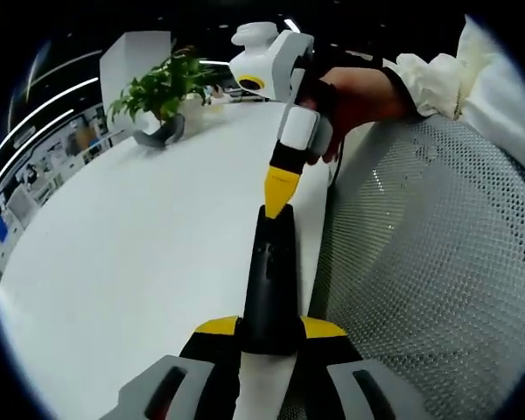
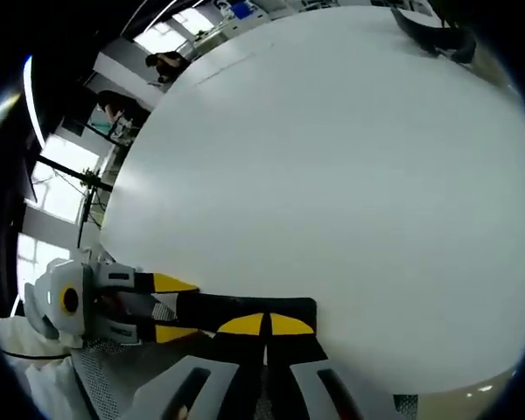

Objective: Press the specified remote control buttons in sequence, fully releasing each button before pressing the next.

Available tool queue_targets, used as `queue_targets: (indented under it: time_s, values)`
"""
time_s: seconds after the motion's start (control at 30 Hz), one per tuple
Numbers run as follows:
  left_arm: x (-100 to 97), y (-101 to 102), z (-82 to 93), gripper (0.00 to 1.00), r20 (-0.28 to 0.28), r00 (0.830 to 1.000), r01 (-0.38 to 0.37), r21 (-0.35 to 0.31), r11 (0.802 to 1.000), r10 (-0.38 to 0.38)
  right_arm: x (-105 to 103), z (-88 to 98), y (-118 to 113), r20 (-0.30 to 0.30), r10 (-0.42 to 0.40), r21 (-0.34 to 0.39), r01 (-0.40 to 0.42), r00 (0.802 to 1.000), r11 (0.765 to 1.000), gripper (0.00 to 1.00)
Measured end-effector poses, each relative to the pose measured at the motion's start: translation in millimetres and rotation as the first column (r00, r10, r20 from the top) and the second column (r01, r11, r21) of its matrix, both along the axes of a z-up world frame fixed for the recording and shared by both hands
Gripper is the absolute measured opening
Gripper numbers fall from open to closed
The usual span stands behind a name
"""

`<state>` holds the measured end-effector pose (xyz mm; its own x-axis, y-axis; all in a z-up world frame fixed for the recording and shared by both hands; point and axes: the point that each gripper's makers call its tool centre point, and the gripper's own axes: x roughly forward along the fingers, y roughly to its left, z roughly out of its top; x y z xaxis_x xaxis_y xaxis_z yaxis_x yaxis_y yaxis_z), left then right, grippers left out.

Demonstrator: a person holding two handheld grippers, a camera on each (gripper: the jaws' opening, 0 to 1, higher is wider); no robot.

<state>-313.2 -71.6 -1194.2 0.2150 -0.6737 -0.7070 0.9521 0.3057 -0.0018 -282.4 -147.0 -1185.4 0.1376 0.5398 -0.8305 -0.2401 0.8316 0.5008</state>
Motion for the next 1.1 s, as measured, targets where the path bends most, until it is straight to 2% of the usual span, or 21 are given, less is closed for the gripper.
queue_targets:
  time_s: [0.33,0.53,0.7,1.1]
  values:
    - [1.1,-1.0,0.0,0.24,-0.002,1.0,0.002,-0.005,1.0,-0.002,-4.1,0.7,0.3,-0.024,-0.009,0.012,0.009,1.0,1.0,0.0]
    - [1.3,-1.7,0.2,0.24,-0.005,1.0,-0.006,-0.009,1.0,0.006,-4.6,-0.1,0.2,0.005,0.017,-0.007,-0.017,1.0,1.0,0.0]
    - [1.3,-2.3,0.2,0.25,-0.002,1.0,-0.006,-0.01,1.0,0.006,-3.6,-1.0,-1.4,-0.016,-0.013,0.017,0.013,1.0,1.0,0.0]
    - [1.0,-2.3,0.2,0.25,-0.001,1.0,-0.017,0.011,1.0,0.017,-3.2,-0.6,-1.8,-0.014,-0.039,0.019,0.039,0.999,0.999,0.0]
